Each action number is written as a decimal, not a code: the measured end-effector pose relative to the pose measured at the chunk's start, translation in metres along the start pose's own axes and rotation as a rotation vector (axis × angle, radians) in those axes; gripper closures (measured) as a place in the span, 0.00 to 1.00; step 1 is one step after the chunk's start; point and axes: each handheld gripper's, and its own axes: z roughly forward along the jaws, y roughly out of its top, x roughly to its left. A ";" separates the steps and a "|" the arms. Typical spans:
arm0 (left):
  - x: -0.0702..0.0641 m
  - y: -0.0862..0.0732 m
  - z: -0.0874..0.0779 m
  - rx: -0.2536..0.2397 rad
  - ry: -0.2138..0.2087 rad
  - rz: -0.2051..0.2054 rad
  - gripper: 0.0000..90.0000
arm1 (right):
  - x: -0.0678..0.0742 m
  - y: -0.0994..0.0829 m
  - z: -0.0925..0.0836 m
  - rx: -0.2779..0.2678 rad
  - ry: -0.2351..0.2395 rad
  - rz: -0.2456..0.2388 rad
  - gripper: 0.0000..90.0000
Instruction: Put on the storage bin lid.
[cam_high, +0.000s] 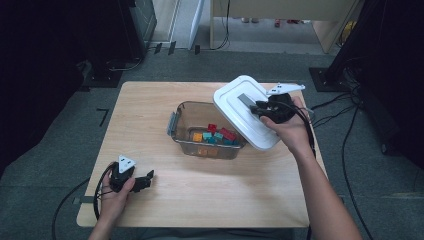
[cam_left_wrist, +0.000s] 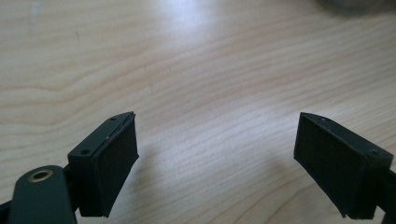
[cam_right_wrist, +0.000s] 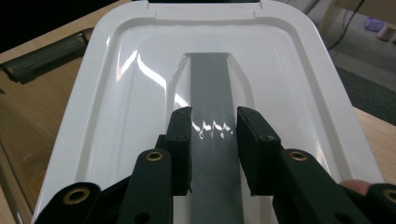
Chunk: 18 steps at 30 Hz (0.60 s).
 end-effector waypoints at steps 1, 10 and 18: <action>-0.001 0.003 -0.002 -0.007 -0.004 0.001 0.15 | 0.002 0.002 0.002 0.003 0.006 -0.006 0.76; -0.013 0.026 -0.012 -0.063 -0.058 0.007 0.15 | 0.030 0.020 0.026 0.025 0.081 -0.084 0.76; -0.023 0.043 -0.016 -0.107 -0.082 0.041 0.15 | 0.046 0.021 0.050 0.059 0.139 -0.121 0.76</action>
